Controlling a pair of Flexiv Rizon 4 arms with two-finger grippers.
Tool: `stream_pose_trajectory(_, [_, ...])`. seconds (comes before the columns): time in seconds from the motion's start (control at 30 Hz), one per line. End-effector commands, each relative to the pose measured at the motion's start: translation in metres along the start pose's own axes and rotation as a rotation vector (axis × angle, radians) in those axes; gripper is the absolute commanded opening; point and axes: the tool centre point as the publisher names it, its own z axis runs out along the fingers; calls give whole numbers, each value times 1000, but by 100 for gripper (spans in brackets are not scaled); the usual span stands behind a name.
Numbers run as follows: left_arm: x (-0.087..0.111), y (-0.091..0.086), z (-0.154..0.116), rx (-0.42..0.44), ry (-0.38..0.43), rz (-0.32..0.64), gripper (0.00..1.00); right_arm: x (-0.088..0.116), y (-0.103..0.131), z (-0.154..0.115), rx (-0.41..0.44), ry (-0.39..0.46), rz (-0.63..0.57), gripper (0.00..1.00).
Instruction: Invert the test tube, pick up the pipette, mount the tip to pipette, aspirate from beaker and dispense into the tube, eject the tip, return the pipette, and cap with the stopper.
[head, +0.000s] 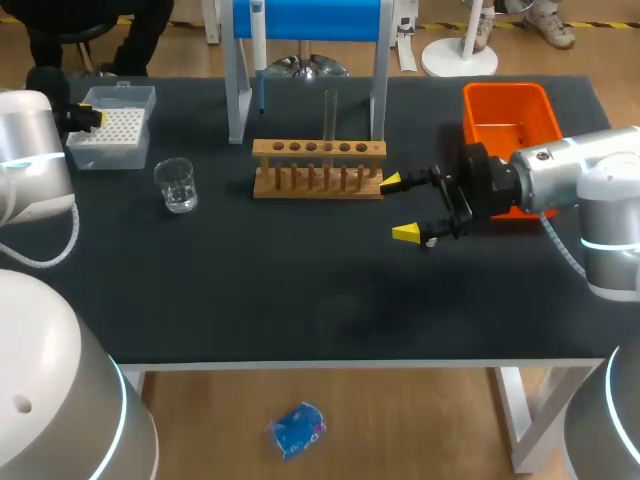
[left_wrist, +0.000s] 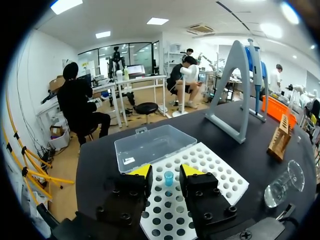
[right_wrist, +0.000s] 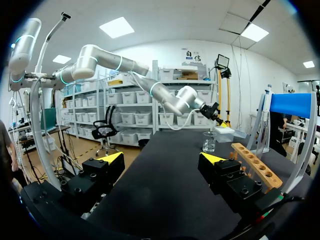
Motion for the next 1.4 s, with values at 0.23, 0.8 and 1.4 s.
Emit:
stream_pose_trajectory(0.23, [-2, 1, 3, -2, 0, 5, 10, 0, 0, 0, 0, -1, 0, 100])
stream_pose_trajectory(0.8, [-1, 0, 3, -10, 12, 18, 0, 0, 0, 0, 0, -1, 0, 100])
stream_pose_trajectory(1.4, [1, -13, -7, -9, 10, 42, 0, 0, 0, 0, 0, -1, 0, 100])
